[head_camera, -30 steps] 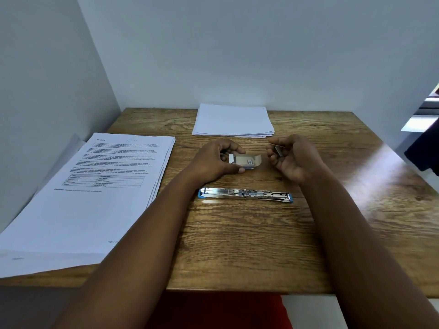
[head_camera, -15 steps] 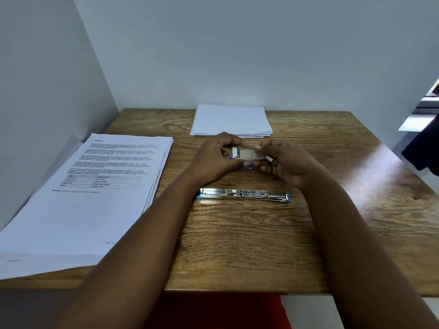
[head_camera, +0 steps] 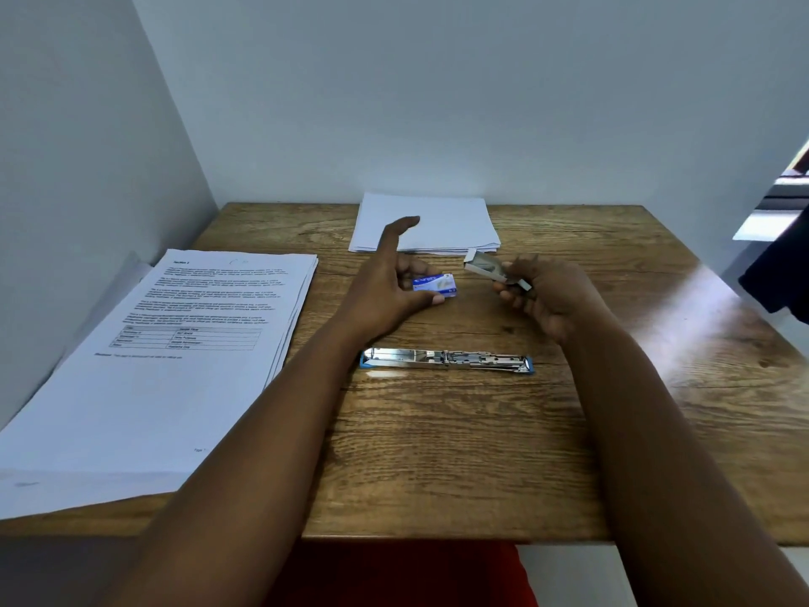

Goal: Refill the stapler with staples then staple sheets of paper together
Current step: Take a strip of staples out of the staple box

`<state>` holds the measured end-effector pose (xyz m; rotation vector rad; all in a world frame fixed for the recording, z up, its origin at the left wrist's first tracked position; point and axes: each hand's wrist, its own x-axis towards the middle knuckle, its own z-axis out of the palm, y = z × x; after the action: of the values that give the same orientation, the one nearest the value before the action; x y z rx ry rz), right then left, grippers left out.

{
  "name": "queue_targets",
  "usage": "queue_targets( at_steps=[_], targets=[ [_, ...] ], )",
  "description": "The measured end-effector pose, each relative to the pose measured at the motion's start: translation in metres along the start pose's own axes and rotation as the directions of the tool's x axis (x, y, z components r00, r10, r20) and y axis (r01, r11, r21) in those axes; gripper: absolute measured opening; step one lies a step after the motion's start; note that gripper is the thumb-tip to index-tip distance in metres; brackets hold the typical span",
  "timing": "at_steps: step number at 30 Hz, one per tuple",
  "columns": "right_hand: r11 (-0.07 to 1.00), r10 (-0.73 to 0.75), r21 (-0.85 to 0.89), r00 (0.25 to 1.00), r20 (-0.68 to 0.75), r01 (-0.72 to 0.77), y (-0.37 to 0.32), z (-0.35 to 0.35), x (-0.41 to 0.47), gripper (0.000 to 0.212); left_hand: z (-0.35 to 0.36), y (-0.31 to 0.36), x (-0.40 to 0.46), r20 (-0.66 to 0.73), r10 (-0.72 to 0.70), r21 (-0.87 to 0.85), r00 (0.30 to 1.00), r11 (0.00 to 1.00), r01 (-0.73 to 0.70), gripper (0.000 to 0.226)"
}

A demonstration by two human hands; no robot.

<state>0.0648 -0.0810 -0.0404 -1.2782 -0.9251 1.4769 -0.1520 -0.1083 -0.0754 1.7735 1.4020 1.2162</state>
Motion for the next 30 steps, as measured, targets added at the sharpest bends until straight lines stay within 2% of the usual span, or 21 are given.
queue_targets(
  at_steps=[4,8,10,12,14,18,22,26,30],
  targets=[
    [1.000,0.006,0.012,0.999,0.051,-0.006,0.004,0.005,0.001,0.014,0.000,-0.003,0.002,-0.046,-0.047,-0.126,0.998,0.991,0.041,0.097],
    [1.000,0.020,0.015,0.995,0.096,-0.021,0.008,0.006,0.001,0.009,0.001,-0.003,0.002,-0.048,-0.042,-0.156,0.998,0.987,0.034,0.093],
    [1.000,0.030,0.003,0.995,0.094,-0.030,0.008,0.007,0.001,0.004,0.001,-0.003,0.001,-0.048,-0.042,-0.147,0.998,0.989,0.034,0.092],
    [0.999,0.042,-0.013,0.995,0.094,-0.040,0.008,0.007,0.000,0.010,0.000,-0.002,0.001,-0.050,-0.045,-0.126,0.998,0.991,0.038,0.092],
    [0.998,0.052,-0.037,0.993,0.106,-0.048,0.007,0.007,-0.003,0.005,0.000,-0.001,0.000,-0.052,-0.044,-0.096,0.998,0.995,0.039,0.090],
    [0.995,0.079,-0.065,0.990,0.114,-0.071,0.004,0.005,-0.007,0.008,0.000,-0.001,0.000,-0.043,-0.043,-0.086,0.998,0.996,0.039,0.087],
    [0.994,0.089,-0.072,0.988,0.127,-0.081,0.002,0.004,-0.009,0.023,0.001,-0.002,-0.001,-0.033,-0.033,-0.051,0.999,0.998,0.031,0.087],
    [0.991,0.087,-0.113,0.987,0.133,-0.072,0.003,0.004,-0.008,0.011,-0.001,-0.002,-0.001,-0.013,-0.027,-0.020,1.000,0.999,0.027,0.083],
    [0.990,0.068,-0.132,0.989,0.134,-0.050,0.004,0.004,-0.007,0.013,-0.001,-0.001,-0.002,-0.009,-0.016,0.009,1.000,1.000,0.016,0.081]
  ],
)
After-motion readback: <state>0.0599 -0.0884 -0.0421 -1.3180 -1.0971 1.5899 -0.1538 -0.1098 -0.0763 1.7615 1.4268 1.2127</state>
